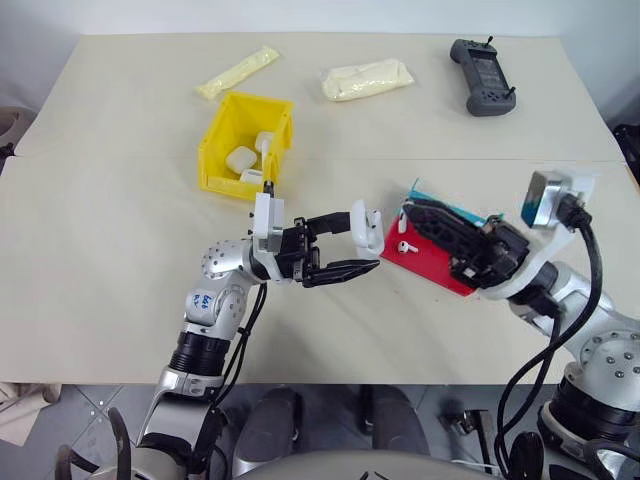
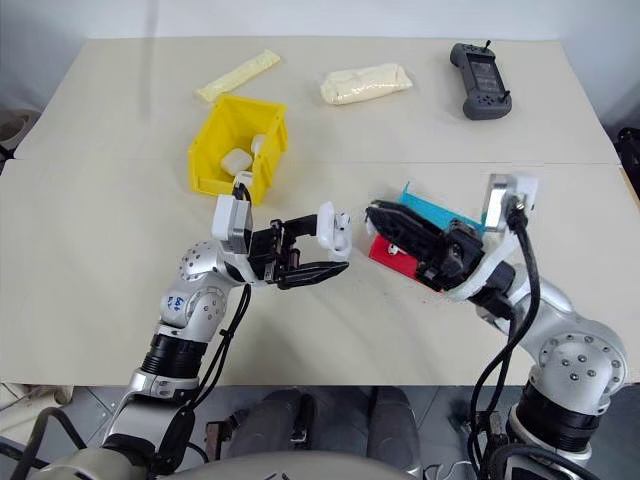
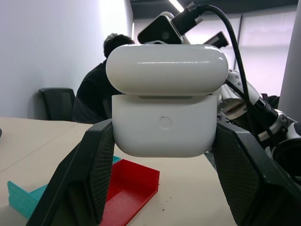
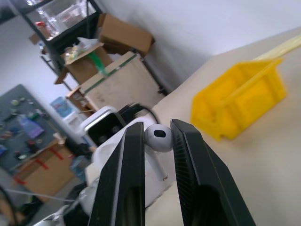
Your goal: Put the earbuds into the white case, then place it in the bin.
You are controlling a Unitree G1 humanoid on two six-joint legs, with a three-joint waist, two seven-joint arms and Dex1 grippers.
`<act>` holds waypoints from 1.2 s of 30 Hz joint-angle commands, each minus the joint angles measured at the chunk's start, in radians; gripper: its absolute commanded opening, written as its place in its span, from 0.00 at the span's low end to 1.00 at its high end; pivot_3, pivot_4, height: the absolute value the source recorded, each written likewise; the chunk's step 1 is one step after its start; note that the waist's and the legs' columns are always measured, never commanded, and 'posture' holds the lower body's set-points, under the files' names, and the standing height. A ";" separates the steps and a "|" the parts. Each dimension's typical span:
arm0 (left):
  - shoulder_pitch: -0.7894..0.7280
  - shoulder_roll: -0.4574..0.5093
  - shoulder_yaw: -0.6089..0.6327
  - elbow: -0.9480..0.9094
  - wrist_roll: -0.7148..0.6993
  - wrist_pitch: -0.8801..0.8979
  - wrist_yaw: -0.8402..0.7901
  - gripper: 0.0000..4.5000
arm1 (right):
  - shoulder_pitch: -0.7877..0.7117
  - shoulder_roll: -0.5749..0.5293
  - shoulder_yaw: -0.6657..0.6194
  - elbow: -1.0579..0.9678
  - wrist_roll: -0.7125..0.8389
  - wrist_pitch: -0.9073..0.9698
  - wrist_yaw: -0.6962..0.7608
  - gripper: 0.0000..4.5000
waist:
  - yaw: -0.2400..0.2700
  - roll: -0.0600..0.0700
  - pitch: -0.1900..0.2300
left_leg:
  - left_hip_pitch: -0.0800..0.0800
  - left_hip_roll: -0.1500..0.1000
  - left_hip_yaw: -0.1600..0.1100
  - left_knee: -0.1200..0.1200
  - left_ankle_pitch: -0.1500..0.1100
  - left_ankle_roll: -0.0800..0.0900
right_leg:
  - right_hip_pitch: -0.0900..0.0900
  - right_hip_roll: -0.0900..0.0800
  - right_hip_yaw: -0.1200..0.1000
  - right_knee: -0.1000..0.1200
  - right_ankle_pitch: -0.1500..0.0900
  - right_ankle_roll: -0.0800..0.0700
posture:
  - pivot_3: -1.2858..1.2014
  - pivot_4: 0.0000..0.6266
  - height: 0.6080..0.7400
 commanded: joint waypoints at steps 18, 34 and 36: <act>-0.020 -0.030 0.009 -0.013 -0.007 -0.021 0.014 0.62 | 0.074 -0.084 0.184 -0.024 0.106 -0.190 -0.058 0.10 | 0.001 0.000 0.000 | 0.000 0.000 0.000 0.000 0.000 0.001 | 0.000 0.000 0.000 0.000 0.000 0.000 | 0.52 0.24 1.00; -0.041 -0.024 0.018 0.012 0.007 -0.046 0.004 0.62 | 0.075 -0.162 0.253 -0.017 0.031 -0.239 0.004 0.47 | 0.001 0.000 0.000 | 0.000 0.000 0.000 0.000 0.000 0.001 | 0.000 0.000 0.000 -0.001 0.000 0.000 | 0.52 0.24 1.00; -0.041 -0.025 0.021 0.011 0.003 -0.042 0.005 0.62 | 0.065 -0.181 0.252 -0.024 0.006 -0.250 0.022 0.62 | 0.003 0.000 0.000 | 0.000 0.000 0.000 0.000 0.000 0.001 | 0.000 0.000 0.000 -0.001 0.000 0.000 | 0.52 0.24 1.00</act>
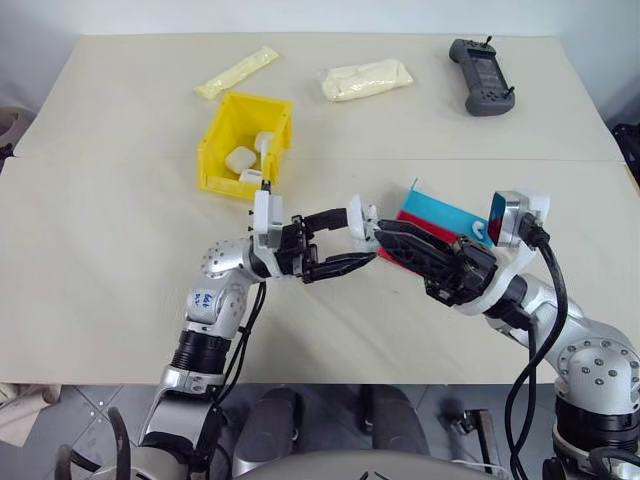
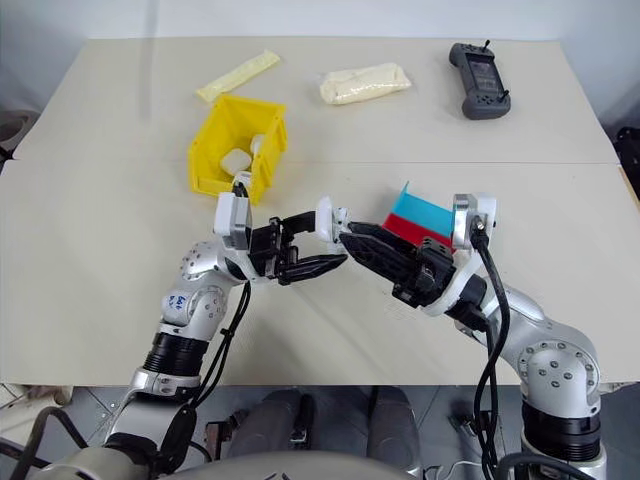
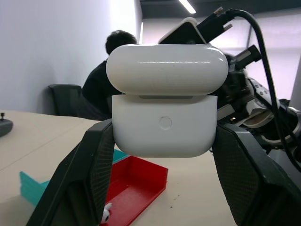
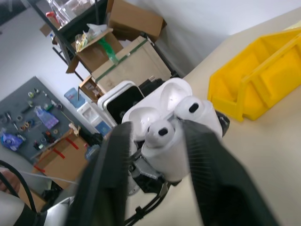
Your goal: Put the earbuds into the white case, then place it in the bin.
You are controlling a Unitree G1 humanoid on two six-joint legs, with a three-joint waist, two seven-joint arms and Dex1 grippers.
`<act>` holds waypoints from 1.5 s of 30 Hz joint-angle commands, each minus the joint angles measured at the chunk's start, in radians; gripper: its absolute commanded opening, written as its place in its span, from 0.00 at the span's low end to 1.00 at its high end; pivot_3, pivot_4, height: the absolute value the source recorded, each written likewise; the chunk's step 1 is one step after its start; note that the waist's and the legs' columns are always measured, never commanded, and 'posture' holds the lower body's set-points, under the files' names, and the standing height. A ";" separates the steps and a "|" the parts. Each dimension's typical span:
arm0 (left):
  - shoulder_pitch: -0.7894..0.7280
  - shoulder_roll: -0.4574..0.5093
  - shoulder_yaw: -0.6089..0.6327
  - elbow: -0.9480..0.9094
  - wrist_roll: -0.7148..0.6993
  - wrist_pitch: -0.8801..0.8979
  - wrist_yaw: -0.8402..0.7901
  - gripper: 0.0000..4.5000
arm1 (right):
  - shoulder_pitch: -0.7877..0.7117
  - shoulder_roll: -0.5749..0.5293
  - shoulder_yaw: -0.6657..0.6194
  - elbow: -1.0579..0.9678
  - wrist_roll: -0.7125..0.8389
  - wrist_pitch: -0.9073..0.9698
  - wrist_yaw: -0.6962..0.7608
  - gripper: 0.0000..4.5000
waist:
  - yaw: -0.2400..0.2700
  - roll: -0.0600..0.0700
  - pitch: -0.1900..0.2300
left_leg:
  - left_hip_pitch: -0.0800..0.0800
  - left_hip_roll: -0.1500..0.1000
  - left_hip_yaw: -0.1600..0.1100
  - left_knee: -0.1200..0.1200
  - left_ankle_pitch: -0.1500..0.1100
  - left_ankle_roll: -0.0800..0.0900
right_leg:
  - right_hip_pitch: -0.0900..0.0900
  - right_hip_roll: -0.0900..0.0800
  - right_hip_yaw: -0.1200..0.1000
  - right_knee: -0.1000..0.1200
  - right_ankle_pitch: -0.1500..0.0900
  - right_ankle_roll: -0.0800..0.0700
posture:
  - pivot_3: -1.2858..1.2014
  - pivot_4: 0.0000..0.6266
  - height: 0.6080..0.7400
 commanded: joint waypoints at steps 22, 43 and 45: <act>-0.144 0.334 -0.177 -0.050 0.346 0.091 0.020 0.62 | -0.301 -0.268 0.230 0.101 -0.581 -0.119 0.347 0.01 | -0.001 -0.001 0.001 | -0.001 0.000 0.001 -0.001 0.000 0.000 | -0.001 0.000 0.000 -0.001 0.000 0.000 | 0.52 0.24 1.00; -0.081 0.304 -0.115 -0.107 0.304 0.048 0.052 0.62 | -0.120 -0.241 0.189 0.161 -0.731 -0.223 0.450 0.01 | 0.001 -0.003 0.002 | -0.001 -0.001 -0.001 0.000 0.000 0.000 | 0.000 0.000 -0.001 -0.001 0.000 0.000 | 0.52 0.24 1.00; -0.068 0.308 -0.103 -0.120 0.282 0.045 0.040 0.62 | -0.083 -0.238 0.158 0.150 -0.721 -0.235 0.456 0.01 | -0.001 -0.003 0.002 | -0.001 0.000 -0.001 0.000 0.000 0.000 | 0.000 0.000 -0.001 0.000 0.000 0.000 | 0.52 0.24 1.00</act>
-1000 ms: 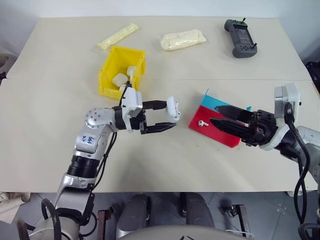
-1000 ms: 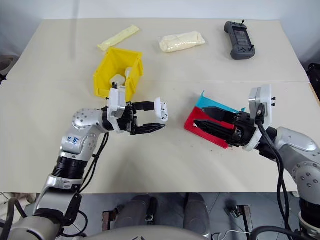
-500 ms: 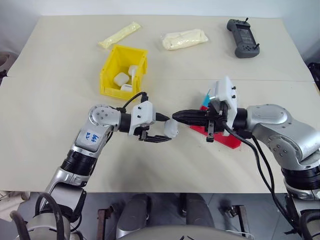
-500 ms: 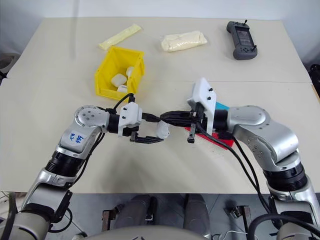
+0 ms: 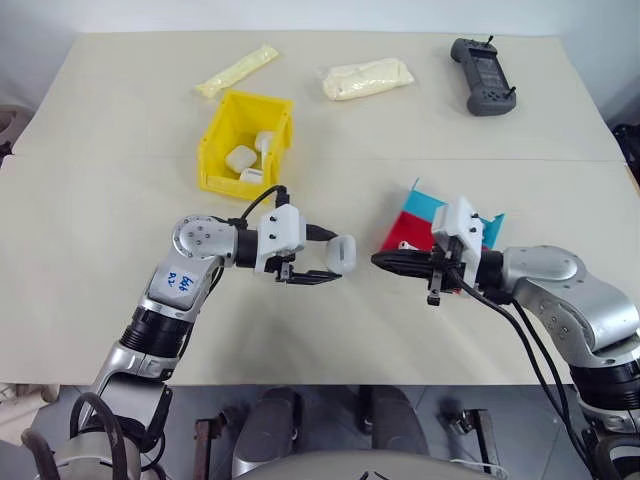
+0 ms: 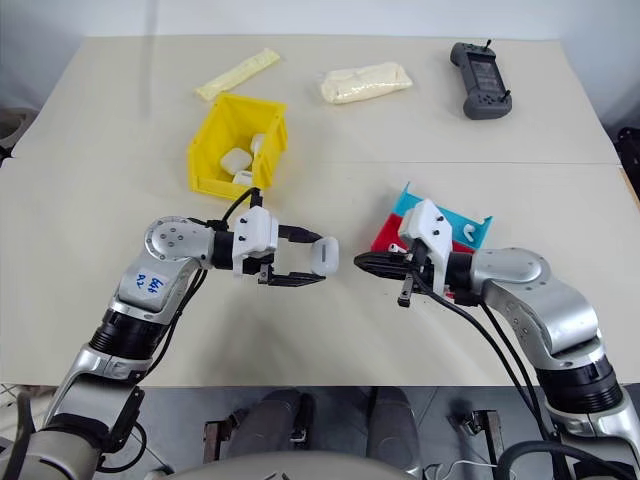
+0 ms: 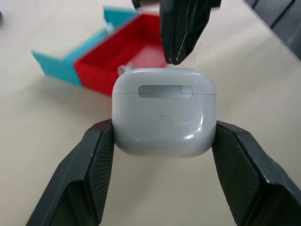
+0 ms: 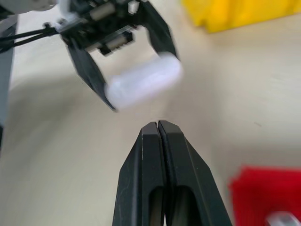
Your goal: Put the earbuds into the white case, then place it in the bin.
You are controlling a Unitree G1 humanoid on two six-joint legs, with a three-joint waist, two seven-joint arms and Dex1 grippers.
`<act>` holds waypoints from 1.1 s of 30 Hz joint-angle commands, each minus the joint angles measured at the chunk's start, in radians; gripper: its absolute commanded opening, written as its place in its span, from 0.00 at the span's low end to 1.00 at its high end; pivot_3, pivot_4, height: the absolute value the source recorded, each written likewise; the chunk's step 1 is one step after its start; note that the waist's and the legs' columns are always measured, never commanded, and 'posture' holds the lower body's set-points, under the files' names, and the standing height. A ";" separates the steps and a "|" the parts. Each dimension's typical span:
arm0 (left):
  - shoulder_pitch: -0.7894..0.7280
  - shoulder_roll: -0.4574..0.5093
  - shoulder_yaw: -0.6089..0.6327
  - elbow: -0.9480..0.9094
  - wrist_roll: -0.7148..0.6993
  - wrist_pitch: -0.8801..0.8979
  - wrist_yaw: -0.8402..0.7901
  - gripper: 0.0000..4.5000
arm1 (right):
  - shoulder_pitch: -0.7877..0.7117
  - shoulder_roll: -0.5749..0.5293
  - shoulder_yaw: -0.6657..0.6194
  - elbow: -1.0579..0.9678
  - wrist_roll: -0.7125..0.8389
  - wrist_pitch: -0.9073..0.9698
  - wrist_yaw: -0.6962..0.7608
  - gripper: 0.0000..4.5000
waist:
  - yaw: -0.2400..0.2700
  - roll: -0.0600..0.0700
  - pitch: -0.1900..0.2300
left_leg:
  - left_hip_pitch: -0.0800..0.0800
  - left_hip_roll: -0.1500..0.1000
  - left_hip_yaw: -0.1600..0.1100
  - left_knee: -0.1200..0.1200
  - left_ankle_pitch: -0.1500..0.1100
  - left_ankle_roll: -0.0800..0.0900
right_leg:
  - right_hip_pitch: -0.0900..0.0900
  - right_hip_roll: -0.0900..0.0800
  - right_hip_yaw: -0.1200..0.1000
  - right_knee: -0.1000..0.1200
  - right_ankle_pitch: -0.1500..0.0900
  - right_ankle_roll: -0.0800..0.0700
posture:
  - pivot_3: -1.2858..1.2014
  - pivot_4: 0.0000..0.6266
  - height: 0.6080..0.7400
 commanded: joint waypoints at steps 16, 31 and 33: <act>0.260 0.053 0.489 -0.055 -0.238 0.087 0.314 0.62 | 0.287 0.151 -0.312 -0.177 0.012 -0.288 -0.120 1.00 | 0.001 0.000 0.000 | 0.002 0.005 0.000 -0.001 0.000 0.000 | 0.000 0.000 0.001 0.001 0.000 0.000 | 0.52 0.24 1.00; -0.326 -0.016 0.378 0.611 -0.010 -0.084 0.521 0.62 | 0.227 0.285 -0.212 -0.154 -0.126 -0.355 -0.318 1.00 | -0.009 -0.001 0.000 | 0.003 -0.001 0.003 -0.001 0.000 0.000 | -0.001 0.000 0.001 0.002 0.000 0.000 | 0.52 0.24 1.00; -0.362 -0.017 0.376 0.669 0.008 -0.091 0.550 0.69 | 0.223 0.298 -0.209 -0.161 -0.132 -0.353 -0.338 1.00 | -0.013 -0.001 0.000 | 0.003 -0.001 0.004 -0.002 0.000 0.000 | -0.001 0.001 0.000 0.002 0.000 0.000 | 0.52 0.24 1.00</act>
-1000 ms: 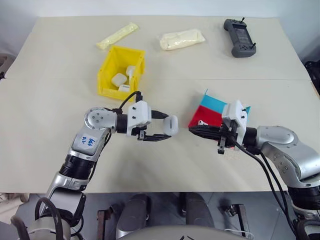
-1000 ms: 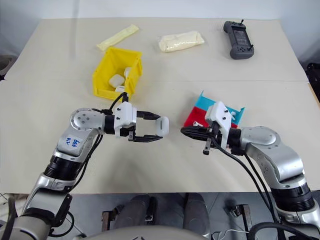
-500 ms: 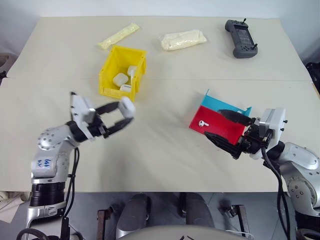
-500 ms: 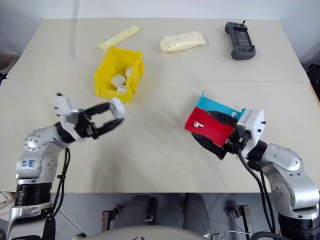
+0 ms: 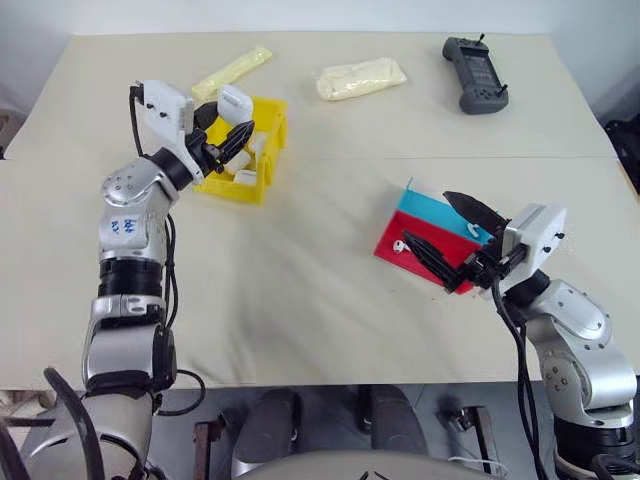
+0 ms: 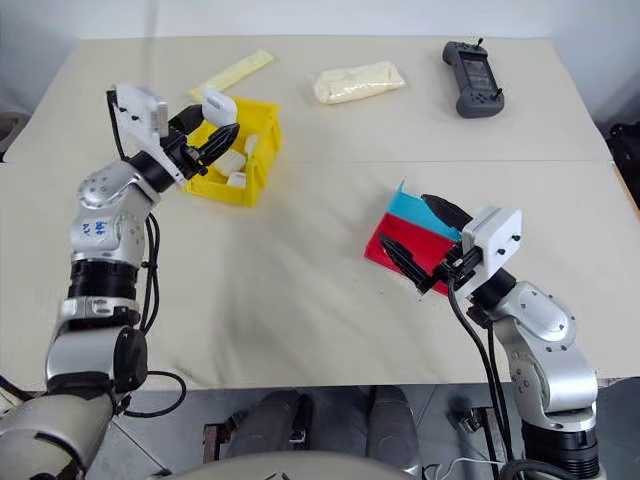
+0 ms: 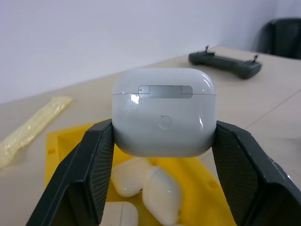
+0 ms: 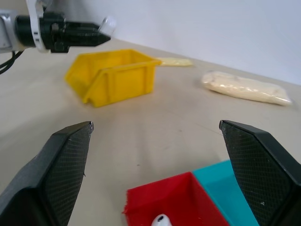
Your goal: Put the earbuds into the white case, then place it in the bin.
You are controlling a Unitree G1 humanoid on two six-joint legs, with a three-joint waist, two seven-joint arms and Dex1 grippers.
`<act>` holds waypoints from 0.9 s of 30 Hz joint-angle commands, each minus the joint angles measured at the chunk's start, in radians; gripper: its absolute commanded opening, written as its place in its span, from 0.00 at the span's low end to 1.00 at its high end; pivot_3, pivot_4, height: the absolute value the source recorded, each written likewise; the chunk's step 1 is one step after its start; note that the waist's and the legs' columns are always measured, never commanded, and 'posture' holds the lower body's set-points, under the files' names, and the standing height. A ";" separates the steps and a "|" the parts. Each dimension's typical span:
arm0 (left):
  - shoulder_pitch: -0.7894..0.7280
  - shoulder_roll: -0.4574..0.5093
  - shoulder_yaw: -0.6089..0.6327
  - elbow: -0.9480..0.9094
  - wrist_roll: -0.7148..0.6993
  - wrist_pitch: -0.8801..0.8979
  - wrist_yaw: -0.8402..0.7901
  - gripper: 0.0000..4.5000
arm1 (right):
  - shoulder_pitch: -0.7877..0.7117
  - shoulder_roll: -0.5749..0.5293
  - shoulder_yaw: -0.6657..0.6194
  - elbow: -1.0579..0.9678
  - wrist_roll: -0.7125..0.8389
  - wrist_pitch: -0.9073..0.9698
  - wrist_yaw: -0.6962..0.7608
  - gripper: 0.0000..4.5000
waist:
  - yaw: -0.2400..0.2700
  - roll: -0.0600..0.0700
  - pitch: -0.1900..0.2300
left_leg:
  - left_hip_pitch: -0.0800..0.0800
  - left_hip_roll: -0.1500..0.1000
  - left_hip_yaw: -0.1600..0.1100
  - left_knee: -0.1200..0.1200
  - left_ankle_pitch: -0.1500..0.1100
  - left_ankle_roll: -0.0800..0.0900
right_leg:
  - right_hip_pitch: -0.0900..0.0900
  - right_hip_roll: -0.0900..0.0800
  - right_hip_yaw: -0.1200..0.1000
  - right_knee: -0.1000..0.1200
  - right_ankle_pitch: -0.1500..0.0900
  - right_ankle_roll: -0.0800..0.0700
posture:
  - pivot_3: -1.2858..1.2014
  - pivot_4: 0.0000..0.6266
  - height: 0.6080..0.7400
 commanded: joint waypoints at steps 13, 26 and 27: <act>0.194 0.136 0.012 -0.263 -0.101 0.026 -0.311 0.99 | -0.016 -0.051 -0.015 -0.057 0.015 0.038 -0.028 1.00 | -0.011 0.000 0.000 | 0.000 0.001 0.000 0.000 0.000 0.000 | 0.000 0.000 0.000 0.000 0.000 0.000 | 0.52 0.24 1.00; 0.720 0.263 0.092 -0.721 -0.144 0.096 -0.328 0.99 | -0.055 -0.168 -0.037 0.121 0.033 -0.007 0.164 1.00 | 0.001 0.000 0.000 | 0.000 0.007 -0.001 0.000 -0.001 0.001 | 0.000 -0.002 0.000 0.000 0.000 -0.001 | 0.52 0.24 1.00; 0.728 0.255 0.091 -0.731 -0.142 0.097 -0.312 0.99 | -0.065 -0.167 -0.040 0.136 0.030 -0.011 0.164 1.00 | 0.003 0.000 0.000 | 0.000 0.007 0.000 0.000 -0.001 0.001 | 0.000 -0.002 0.000 0.000 0.000 -0.001 | 0.52 0.24 1.00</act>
